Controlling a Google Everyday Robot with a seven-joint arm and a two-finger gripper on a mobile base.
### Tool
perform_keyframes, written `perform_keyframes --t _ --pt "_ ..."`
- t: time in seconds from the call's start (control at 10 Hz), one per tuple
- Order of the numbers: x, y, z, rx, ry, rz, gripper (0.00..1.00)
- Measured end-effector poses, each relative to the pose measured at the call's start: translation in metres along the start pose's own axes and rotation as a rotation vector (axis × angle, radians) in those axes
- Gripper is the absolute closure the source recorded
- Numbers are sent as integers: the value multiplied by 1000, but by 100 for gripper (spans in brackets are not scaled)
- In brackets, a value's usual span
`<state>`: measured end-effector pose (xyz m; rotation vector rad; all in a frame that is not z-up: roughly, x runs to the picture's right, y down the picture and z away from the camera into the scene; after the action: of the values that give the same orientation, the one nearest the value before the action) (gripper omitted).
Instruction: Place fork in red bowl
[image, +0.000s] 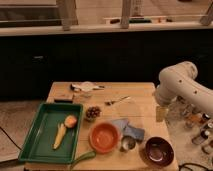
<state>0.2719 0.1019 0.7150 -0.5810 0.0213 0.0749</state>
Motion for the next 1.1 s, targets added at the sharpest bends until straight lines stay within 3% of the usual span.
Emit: perform_keyframes --t 0.8,1.1 --pt "-26 -34 27 3 -54 12 20" --pt "-39 -59 40 9 -84 5 20"
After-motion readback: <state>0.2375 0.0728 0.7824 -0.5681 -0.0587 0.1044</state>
